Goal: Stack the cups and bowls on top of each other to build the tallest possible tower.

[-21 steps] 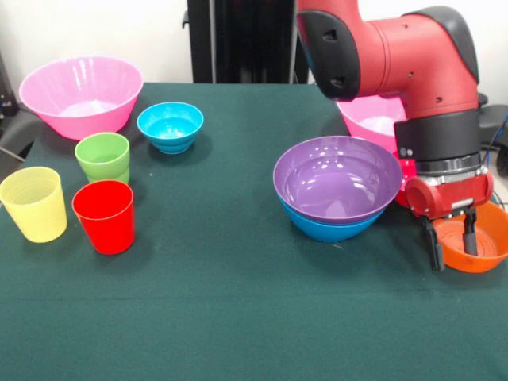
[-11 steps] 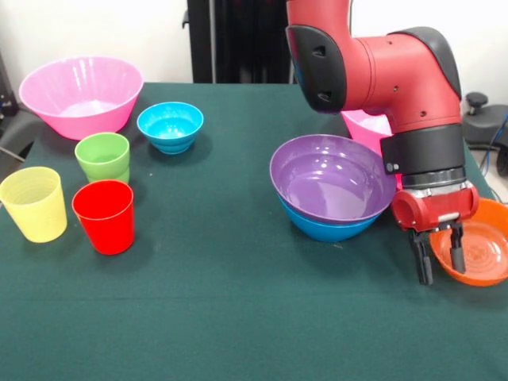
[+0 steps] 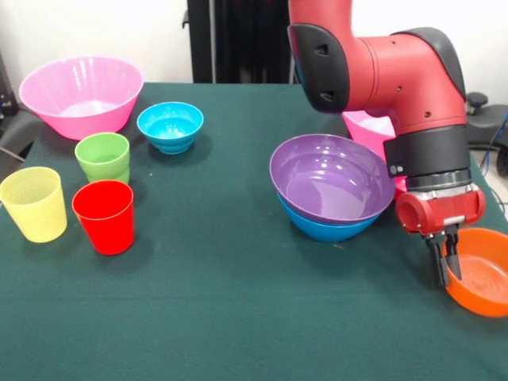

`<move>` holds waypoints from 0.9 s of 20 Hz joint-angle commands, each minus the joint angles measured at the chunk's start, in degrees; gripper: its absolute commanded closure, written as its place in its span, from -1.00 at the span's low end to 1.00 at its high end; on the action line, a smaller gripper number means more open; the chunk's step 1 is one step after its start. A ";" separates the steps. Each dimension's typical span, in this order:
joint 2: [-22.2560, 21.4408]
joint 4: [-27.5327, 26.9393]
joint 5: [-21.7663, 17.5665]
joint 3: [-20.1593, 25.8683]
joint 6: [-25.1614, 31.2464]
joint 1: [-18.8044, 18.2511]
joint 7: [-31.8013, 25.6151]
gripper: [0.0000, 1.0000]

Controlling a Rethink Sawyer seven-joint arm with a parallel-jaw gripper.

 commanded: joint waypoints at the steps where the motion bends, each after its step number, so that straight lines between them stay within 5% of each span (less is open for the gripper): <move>1: 2.66 -3.07 1.26 2.03 12.55 -0.70 4.01 1.00; 10: 1.72 -4.71 4.62 -0.38 15.32 1.41 5.17 1.00; 15: -9.96 -1.73 8.29 6.17 30.33 -1.32 3.06 1.00; 18: -13.24 -2.77 11.19 7.03 37.60 -1.05 3.05 1.00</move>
